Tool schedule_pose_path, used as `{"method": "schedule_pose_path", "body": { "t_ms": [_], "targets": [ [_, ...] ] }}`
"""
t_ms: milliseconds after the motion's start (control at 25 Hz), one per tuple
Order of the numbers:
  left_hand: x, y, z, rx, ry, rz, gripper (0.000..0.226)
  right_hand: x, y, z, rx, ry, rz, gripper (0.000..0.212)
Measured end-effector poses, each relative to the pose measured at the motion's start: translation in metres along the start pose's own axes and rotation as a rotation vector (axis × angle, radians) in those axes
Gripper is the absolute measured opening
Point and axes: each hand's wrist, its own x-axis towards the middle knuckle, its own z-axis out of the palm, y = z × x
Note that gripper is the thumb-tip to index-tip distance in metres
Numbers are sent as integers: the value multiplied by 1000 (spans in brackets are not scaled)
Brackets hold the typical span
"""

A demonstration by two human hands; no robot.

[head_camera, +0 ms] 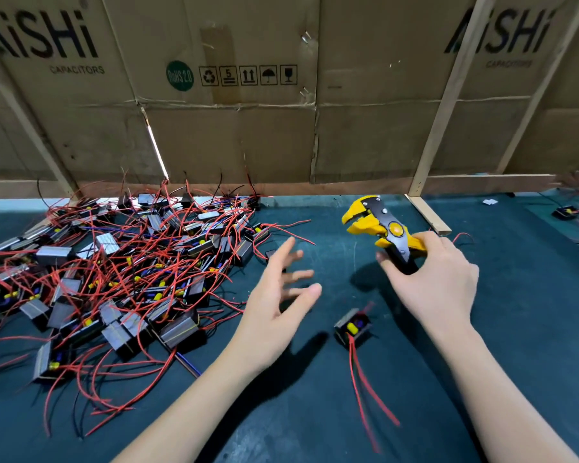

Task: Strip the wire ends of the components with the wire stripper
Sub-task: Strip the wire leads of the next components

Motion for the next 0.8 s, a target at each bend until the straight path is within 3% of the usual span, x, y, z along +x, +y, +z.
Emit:
{"method": "schedule_pose_path", "body": {
  "t_ms": [120,200,320,440,520,800],
  "targets": [
    [6,-2,-16,297,291,153,50,-1,-7,-8,339,-85,-5,33],
    [7,-7,-26,423,364,135,51,-5,-16,-14,528,-303,-86,31],
    [7,-19,-28,631,134,104,49,-9,-20,-25,489,-788,-356,29],
    [9,-25,-25,751,20,93,23,-8,-14,-30,300,-1031,-466,36],
    [9,-25,-27,710,61,95,13,-4,-6,-32,254,-1011,-410,37],
    [7,-10,-24,590,126,158,13,15,21,-27,-323,-516,-152,55]
  ]
}}
